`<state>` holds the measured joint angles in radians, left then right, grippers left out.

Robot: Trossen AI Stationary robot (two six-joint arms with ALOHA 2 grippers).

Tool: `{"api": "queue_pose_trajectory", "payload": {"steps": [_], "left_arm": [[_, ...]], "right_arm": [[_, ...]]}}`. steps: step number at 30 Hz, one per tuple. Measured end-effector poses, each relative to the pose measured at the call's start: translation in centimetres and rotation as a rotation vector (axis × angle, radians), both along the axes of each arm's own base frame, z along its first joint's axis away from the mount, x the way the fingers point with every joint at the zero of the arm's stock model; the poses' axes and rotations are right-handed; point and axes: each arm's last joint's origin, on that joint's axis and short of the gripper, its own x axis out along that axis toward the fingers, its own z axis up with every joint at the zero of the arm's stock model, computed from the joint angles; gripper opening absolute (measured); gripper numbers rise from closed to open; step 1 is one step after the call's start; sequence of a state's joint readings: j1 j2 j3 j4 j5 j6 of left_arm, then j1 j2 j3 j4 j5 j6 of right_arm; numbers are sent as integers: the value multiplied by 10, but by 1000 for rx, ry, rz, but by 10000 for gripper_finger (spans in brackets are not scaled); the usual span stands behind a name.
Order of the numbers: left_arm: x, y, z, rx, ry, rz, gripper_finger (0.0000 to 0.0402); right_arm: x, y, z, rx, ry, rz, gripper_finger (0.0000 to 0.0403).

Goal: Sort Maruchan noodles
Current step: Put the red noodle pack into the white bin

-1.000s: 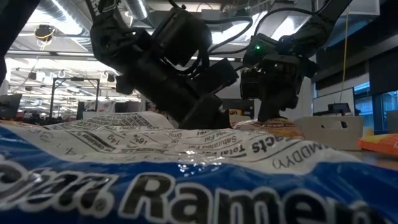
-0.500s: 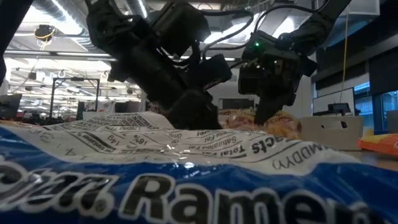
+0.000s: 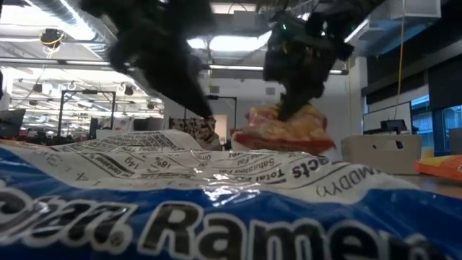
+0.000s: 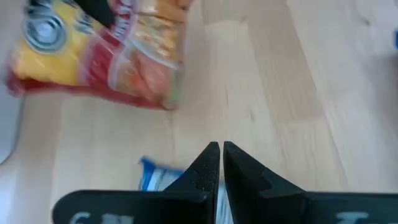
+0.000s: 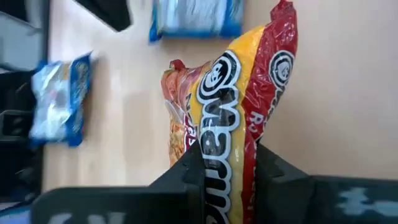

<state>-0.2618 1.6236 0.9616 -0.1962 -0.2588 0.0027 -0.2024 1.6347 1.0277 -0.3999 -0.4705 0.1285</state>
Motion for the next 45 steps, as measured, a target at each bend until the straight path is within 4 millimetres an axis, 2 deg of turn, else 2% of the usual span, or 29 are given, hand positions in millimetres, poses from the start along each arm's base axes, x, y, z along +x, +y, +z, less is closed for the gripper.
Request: {"api": "queue_pose_trajectory", "payload": {"steps": [4,7,11,15,19,23,27,33,40,45], "left_arm": [[-38,4,3,-20,-73,45,16],[-63,10,-5,-54,-151,101,16],[-83,13,-14,-130,-258,137,16],[-92,16,-25,-154,-293,143,16],[-94,16,-29,-170,-289,155,16],[-94,16,-28,-174,-299,155,16],[-94,16,-28,-175,-302,153,16],[-94,14,-28,-177,-300,145,16],[-94,15,-28,-175,-301,148,16],[-94,15,-27,-177,-306,147,16]], "right_arm": [[9,-7,36,-212,-12,-15,49],[15,-14,64,-438,-34,-40,49],[23,-23,94,-755,-69,-88,49],[25,-35,104,-1007,-69,-61,49],[23,-57,97,-1034,-20,-47,49],[21,-82,80,-988,48,-20,49],[23,-97,62,-951,86,40,49],[28,-105,44,-839,57,99,49],[31,-106,21,-810,142,162,49],[35,-107,13,-777,139,166,49]]}}
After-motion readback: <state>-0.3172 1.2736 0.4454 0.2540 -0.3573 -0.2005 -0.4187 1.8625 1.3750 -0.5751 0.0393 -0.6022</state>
